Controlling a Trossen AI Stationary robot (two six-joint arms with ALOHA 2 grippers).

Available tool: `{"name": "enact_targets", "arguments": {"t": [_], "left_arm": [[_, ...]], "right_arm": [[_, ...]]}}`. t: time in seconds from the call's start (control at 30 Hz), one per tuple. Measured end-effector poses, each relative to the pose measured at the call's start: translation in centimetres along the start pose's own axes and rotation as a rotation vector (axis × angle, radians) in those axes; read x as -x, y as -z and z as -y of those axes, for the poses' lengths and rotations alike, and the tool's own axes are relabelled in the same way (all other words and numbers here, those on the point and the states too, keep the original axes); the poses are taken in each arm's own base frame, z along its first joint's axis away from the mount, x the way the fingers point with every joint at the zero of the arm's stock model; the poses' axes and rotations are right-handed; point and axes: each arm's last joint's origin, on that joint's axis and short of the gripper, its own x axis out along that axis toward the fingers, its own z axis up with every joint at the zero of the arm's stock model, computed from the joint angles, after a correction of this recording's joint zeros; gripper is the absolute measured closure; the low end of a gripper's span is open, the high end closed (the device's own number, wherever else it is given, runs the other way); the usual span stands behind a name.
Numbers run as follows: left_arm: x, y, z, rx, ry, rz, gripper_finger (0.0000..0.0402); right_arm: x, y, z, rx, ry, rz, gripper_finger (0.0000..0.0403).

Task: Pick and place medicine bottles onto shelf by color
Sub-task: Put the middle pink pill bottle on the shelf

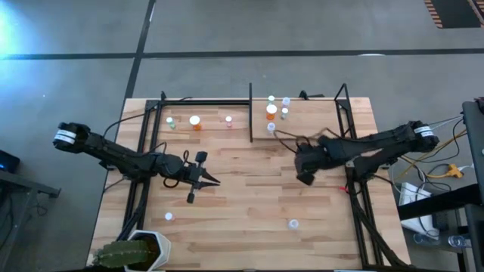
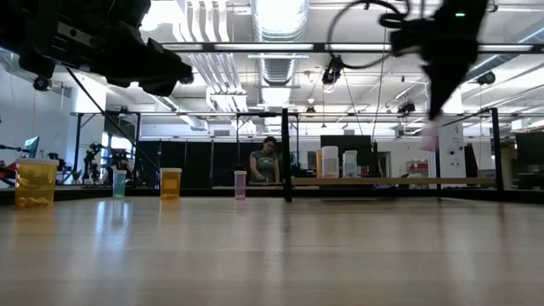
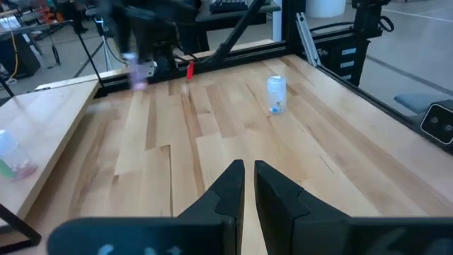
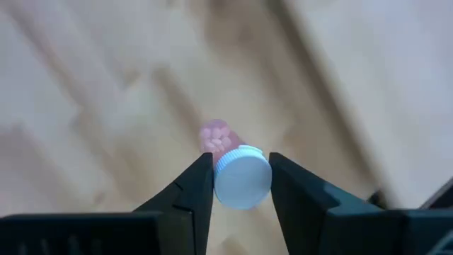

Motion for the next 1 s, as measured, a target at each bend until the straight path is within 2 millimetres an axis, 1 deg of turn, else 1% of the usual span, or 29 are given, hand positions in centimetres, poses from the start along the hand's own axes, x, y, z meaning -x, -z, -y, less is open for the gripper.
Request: {"name": "enact_targets", "arguments": {"t": [0.1, 0.23, 0.3, 0.4, 0.5, 0.63, 0.77, 1.0], "left_arm": [[-0.1, 0.0, 0.0, 0.0, 0.0, 0.003, 0.0387], [-0.1, 0.0, 0.0, 0.001, 0.0, 0.002, 0.0387], [-0.1, 0.0, 0.0, 0.001, 0.0, 0.002, 0.0387], [-0.1, 0.0, 0.0, 0.0, -0.001, 0.002, 0.0387], [-0.1, 0.0, 0.0, 0.0, -0.001, 0.002, 0.0387], [-0.1, 0.0, 0.0, 0.0, -0.001, 0.002, 0.0387], [-0.1, 0.0, 0.0, 0.0, -0.002, 0.002, 0.0387], [-0.1, 0.0, 0.0, 0.0, -0.002, 0.003, 0.0387]], "right_arm": [[-0.1, -3.6, 0.9, 0.046, 0.063, 0.036, 0.0283], [-2.0, -8.4, 3.0, 0.08, 0.054, 0.022, 0.0277], [-3.2, -10.1, 4.3, 0.103, 0.043, -0.011, 0.0277], [-4.7, -12.0, 6.5, 0.088, 0.062, -0.047, 0.028], [-6.0, -12.9, 8.3, 0.059, 0.08, -0.081, 0.0281], [-7.5, -13.4, 9.6, 0.029, 0.041, -0.126, 0.0274], [-8.4, -13.6, 10.2, 0.017, 0.046, -0.149, 0.026], [-8.6, -13.9, 10.2, 0.011, 0.047, -0.125, 0.0235]]}}
